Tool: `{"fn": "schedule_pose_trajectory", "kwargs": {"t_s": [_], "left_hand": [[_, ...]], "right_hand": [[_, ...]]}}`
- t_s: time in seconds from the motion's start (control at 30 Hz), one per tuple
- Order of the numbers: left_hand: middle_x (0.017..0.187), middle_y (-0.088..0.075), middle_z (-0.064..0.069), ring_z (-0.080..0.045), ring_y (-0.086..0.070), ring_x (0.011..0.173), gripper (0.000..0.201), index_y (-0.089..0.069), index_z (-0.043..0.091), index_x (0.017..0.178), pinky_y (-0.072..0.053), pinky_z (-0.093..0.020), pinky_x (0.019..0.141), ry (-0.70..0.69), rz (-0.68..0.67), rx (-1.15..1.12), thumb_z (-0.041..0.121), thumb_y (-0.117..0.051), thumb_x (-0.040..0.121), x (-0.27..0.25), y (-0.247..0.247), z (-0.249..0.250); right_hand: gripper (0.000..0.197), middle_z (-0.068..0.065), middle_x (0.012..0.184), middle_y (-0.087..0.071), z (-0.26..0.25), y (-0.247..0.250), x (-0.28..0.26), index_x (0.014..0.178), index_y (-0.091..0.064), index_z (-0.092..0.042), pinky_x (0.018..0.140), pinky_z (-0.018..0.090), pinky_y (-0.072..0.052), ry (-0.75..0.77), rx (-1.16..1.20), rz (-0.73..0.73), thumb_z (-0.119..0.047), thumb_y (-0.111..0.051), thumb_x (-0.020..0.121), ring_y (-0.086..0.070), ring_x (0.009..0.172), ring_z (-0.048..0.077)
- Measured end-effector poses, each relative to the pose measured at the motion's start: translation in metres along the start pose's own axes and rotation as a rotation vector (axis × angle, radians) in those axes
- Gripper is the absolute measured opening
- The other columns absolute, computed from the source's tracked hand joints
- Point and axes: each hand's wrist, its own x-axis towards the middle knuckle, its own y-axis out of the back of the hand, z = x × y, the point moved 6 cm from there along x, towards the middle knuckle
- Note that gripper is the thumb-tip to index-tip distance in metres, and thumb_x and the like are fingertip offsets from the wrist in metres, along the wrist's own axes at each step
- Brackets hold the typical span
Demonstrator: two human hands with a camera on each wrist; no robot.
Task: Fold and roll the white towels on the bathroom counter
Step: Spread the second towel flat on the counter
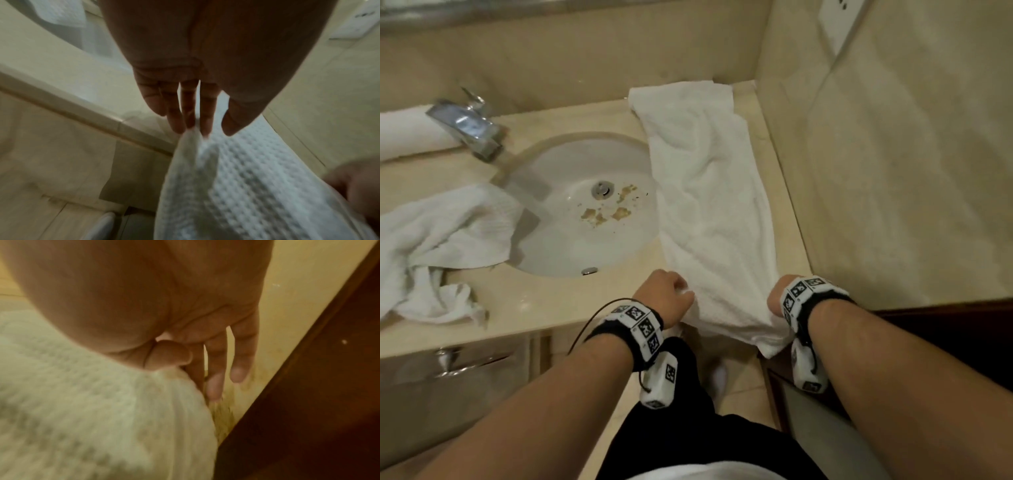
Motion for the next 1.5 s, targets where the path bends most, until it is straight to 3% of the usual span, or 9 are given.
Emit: {"fn": "schedule_pose_trajectory", "kwargs": {"t_s": [0.07, 0.17, 0.4, 0.63, 0.8, 0.9, 1.0, 1.3, 1.5], "left_hand": [[0.068, -0.066, 0.001, -0.022, -0.063, 0.069, 0.043, -0.069, 0.015, 0.065, -0.049, -0.029, 0.064, -0.025, -0.201, 0.101, 0.044, -0.059, 0.095, -0.008, -0.011, 0.005], [0.082, -0.078, 0.001, -0.02, -0.073, 0.079, 0.042, -0.079, 0.017, 0.078, -0.058, -0.034, 0.086, 0.026, -0.524, 0.097, 0.052, -0.059, 0.09, -0.022, -0.034, -0.002], [0.086, -0.068, -0.003, -0.021, -0.063, 0.081, 0.029, -0.064, 0.012, 0.086, -0.044, -0.031, 0.069, 0.044, -0.041, -0.16, 0.039, -0.061, 0.096, 0.019, 0.032, 0.0], [0.1, -0.063, -0.002, -0.021, -0.063, 0.085, 0.019, -0.062, 0.022, 0.091, -0.051, -0.032, 0.074, 0.115, 0.129, -0.228, 0.041, -0.063, 0.092, 0.087, 0.093, -0.003], [0.117, -0.06, -0.007, -0.028, -0.063, 0.098, 0.037, -0.058, 0.022, 0.108, -0.056, -0.042, 0.087, 0.209, 0.121, -0.2, 0.052, -0.062, 0.087, 0.125, 0.116, 0.005], [0.134, -0.05, -0.014, -0.036, -0.058, 0.114, 0.06, -0.044, 0.017, 0.136, -0.051, -0.041, 0.092, 0.242, 0.135, -0.21, 0.05, -0.066, 0.091, 0.145, 0.124, 0.014], [0.135, -0.054, -0.015, -0.037, -0.06, 0.115, 0.067, -0.034, 0.016, 0.142, -0.05, -0.039, 0.089, 0.26, 0.066, -0.269, 0.045, -0.068, 0.092, 0.161, 0.124, 0.019], [0.088, -0.06, -0.006, -0.022, -0.053, 0.072, 0.026, -0.051, 0.018, 0.088, -0.042, -0.034, 0.067, 0.169, -0.244, -0.153, 0.034, -0.07, 0.085, 0.173, 0.106, -0.005], [0.125, -0.044, 0.002, -0.022, -0.057, 0.095, 0.066, -0.035, 0.038, 0.142, -0.047, -0.033, 0.079, 0.1, -0.009, -0.267, 0.047, -0.071, 0.088, 0.187, 0.131, -0.01]], "right_hand": [[0.034, 0.013, 0.131, -0.056, 0.001, 0.026, 0.0, 0.124, -0.052, -0.008, 0.082, 0.048, -0.05, -0.004, 0.025, 0.215, -0.021, -0.055, 0.092, -0.057, 0.116, 0.039], [0.039, 0.013, 0.133, -0.049, -0.001, 0.054, 0.015, 0.131, -0.042, -0.011, 0.09, 0.042, -0.046, 0.052, 0.302, 0.451, -0.022, -0.044, 0.093, -0.048, 0.12, 0.034], [0.051, 0.006, 0.148, -0.038, -0.055, 0.08, 0.037, 0.146, -0.038, -0.019, 0.105, 0.039, -0.038, 0.292, 0.362, 0.489, -0.032, -0.045, 0.097, -0.038, 0.132, 0.028], [0.045, 0.001, 0.13, -0.051, -0.098, 0.103, 0.044, 0.127, -0.053, -0.023, 0.093, 0.04, -0.041, 0.403, -0.042, 0.424, -0.049, -0.039, 0.094, -0.054, 0.112, 0.025], [0.045, 0.007, 0.122, -0.067, -0.09, 0.089, 0.037, 0.119, -0.067, -0.014, 0.09, 0.032, -0.044, 0.394, -0.336, -0.01, -0.048, -0.046, 0.098, -0.063, 0.114, 0.026], [0.045, 0.005, 0.113, -0.069, -0.084, 0.091, 0.052, 0.111, -0.067, -0.016, 0.085, 0.032, -0.051, 0.322, -0.144, -0.101, -0.054, -0.051, 0.092, -0.065, 0.107, 0.027], [0.028, 0.004, 0.109, -0.061, -0.08, 0.138, 0.067, 0.099, -0.056, -0.022, 0.081, 0.034, -0.049, 0.236, 0.185, 0.262, -0.047, -0.044, 0.093, -0.059, 0.098, 0.027], [0.06, 0.018, 0.14, -0.043, -0.048, 0.164, 0.107, 0.139, -0.038, -0.007, 0.101, 0.043, -0.042, -0.211, 0.667, 0.426, -0.046, -0.052, 0.096, -0.046, 0.126, 0.038], [0.052, 0.014, 0.128, -0.058, -0.051, 0.149, 0.123, 0.132, -0.043, -0.01, 0.089, 0.038, -0.05, -0.183, 0.898, 0.375, -0.041, -0.06, 0.094, -0.06, 0.11, 0.035]]}}
